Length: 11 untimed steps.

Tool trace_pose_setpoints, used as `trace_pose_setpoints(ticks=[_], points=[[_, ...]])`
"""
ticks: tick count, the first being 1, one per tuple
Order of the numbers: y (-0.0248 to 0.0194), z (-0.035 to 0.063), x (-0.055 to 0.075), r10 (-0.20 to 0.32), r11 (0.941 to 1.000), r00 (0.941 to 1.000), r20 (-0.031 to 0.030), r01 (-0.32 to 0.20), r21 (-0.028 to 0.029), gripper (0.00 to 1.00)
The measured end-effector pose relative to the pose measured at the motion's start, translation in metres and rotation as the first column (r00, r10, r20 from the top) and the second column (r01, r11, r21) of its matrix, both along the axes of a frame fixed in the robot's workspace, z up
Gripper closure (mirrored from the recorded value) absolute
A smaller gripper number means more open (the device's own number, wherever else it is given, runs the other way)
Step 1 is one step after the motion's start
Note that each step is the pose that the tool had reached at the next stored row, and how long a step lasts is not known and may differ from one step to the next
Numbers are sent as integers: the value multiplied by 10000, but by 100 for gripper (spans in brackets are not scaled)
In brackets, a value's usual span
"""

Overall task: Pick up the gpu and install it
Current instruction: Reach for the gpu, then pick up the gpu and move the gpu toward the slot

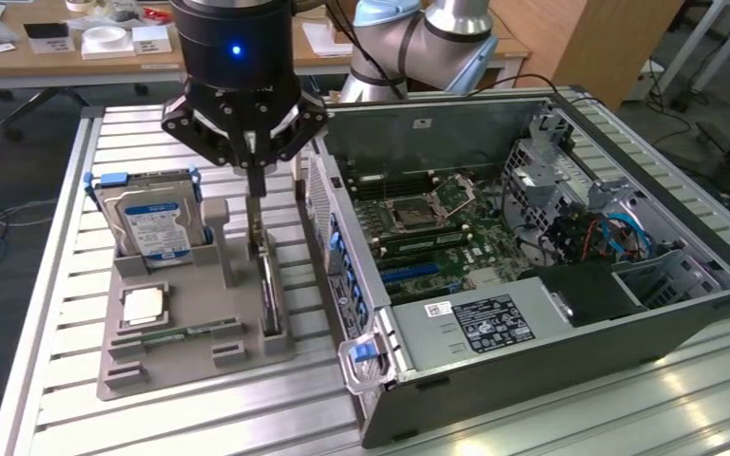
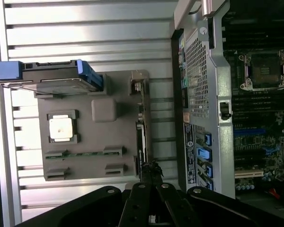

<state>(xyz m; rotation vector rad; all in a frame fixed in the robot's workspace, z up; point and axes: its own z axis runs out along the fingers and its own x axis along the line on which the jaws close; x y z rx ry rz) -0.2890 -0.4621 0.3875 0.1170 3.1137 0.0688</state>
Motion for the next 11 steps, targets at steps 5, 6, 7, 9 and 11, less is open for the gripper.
trace_pose_setpoints(ticks=[5,6,7,9,11], points=[[-25,-4,-26,-2,10000,10000,1,2,1,89],[-25,-4,-26,-1,10000,10000,1,1,1,89],[-25,-3,-26,-1,10000,10000,0,1,1,89],[-25,-3,-26,-1,10000,10000,0,1,0,89],[-25,-3,-26,-1,10000,10000,0,1,0,89]])
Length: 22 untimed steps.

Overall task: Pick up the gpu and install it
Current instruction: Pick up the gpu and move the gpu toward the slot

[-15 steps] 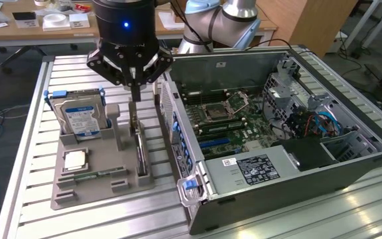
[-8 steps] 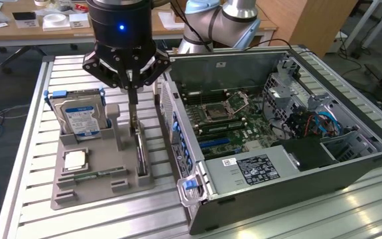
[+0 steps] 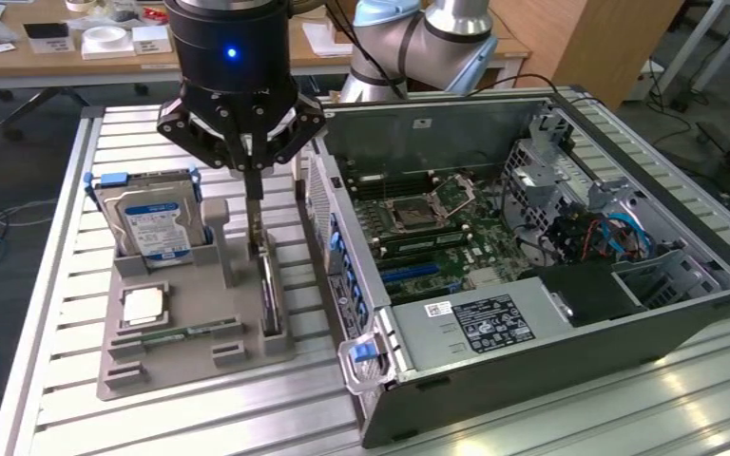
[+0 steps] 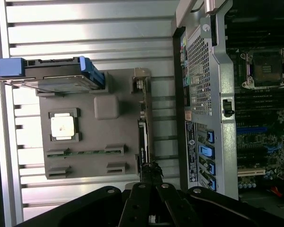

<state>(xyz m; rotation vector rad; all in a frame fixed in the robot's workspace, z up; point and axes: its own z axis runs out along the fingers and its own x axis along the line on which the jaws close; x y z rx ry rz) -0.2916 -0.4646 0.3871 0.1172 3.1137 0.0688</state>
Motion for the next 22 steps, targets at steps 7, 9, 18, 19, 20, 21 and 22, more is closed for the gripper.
trace_pose_setpoints(ticks=[7,9,18,19,20,21,22], points=[[0,0,0,0,10000,10000,0,0,0,89],[0,0,0,0,10000,10000,0,0,0,89],[0,0,0,0,10000,10000,-1,0,0,64],[0,0,0,0,10000,10000,0,0,0,64],[0,0,0,0,10000,10000,0,0,0,64],[0,0,0,0,10000,10000,-1,0,0,64],[0,0,0,0,10000,10000,0,0,0,64]])
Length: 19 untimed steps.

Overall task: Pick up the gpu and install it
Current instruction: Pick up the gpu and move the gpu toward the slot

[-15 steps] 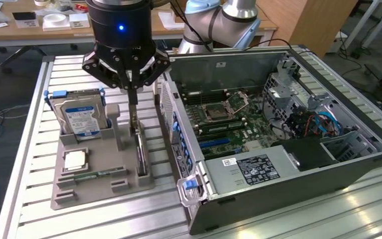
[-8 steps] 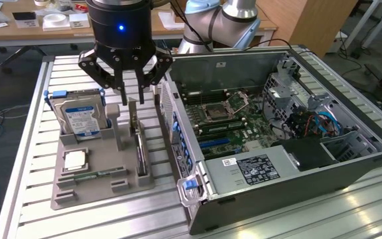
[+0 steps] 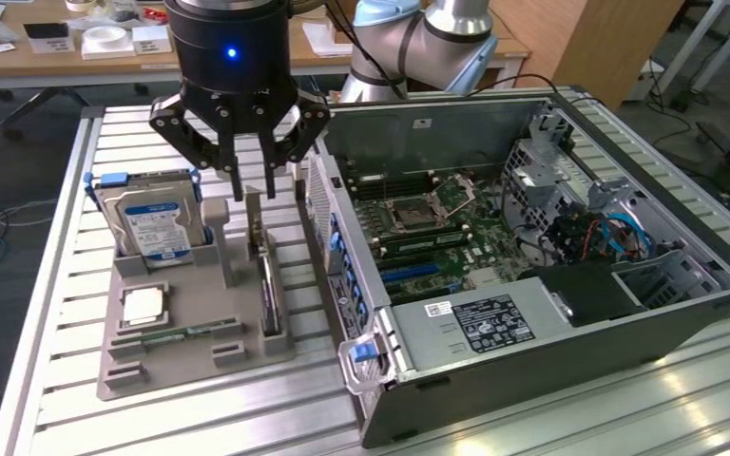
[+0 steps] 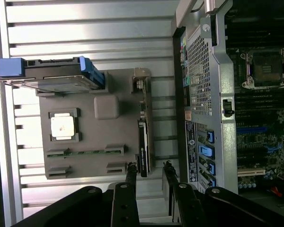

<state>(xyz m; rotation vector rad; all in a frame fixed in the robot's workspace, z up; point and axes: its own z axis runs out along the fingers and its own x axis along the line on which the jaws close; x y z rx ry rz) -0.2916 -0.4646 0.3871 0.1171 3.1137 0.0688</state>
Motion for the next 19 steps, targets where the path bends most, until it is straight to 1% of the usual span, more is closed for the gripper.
trace_pose_setpoints(ticks=[16,19], points=[[0,0,0,0,10000,10000,-1,0,0,64],[0,-20,0,0,10000,10000,0,0,0,64]])
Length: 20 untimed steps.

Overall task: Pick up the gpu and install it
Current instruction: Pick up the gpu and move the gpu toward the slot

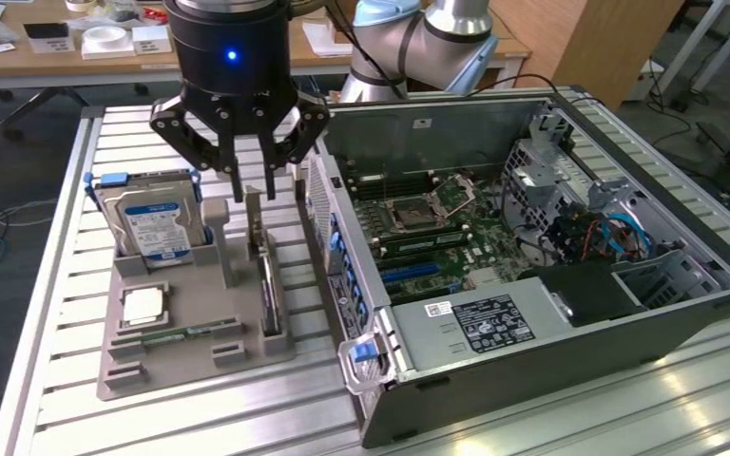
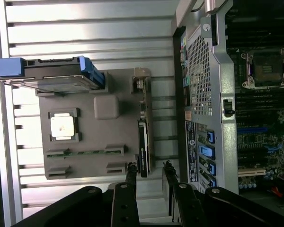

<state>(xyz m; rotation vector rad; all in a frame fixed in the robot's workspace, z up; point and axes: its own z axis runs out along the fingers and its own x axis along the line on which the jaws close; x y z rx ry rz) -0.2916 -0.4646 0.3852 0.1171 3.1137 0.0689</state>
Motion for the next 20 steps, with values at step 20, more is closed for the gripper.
trace_pose_setpoints(ticks=[20], points=[[0,-207,0,0,10000,10000,0,0,0,64]])
